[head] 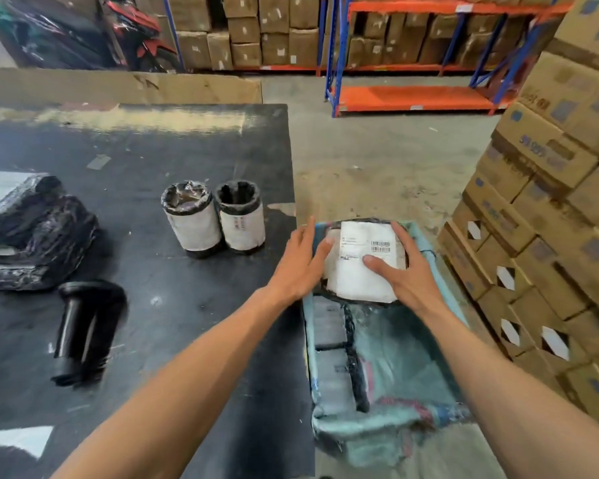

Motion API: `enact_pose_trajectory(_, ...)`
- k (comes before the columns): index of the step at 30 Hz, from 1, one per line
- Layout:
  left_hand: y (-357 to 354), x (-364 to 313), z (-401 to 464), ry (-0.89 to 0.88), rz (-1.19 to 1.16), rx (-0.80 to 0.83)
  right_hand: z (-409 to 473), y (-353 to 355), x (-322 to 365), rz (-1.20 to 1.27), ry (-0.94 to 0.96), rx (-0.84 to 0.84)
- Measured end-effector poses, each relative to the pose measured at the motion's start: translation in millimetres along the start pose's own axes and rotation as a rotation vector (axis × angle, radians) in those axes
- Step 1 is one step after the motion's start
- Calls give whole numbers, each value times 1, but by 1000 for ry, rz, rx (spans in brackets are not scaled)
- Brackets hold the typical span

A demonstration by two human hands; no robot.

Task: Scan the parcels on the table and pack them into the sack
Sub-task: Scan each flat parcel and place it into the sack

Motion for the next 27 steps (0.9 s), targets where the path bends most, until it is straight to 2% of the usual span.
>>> enact_pose_trajectory(2, -15, 14, 12, -12, 145, -47, -5, 4, -30, -15, -58, 18)
enact_pose_trajectory(6, -31, 46, 34, 78, 383, -50, -13, -7, -92, -20, -193, 73)
enact_pose_trajectory(10, -38, 58, 43, 49, 569, -62, -15, -29, -150, -14, -314, 141)
enact_pose_trajectory(21, -43, 65, 48, -10, 634, -103, 10, -96, -244, 21, -397, 304)
enact_pose_trajectory(27, -43, 67, 48, -7, 650, -122, 9, -101, -274, -310, -444, 428)
Point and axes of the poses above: each hand's wrist, its own z-axis towards the middle knuckle, its own y-axis out of the back of the hand, x = y × z, the point moved 5 cm from there along z, towards the middle knuckle, and after that the axes turned 13 degrees about y, right-handed, at the moved point
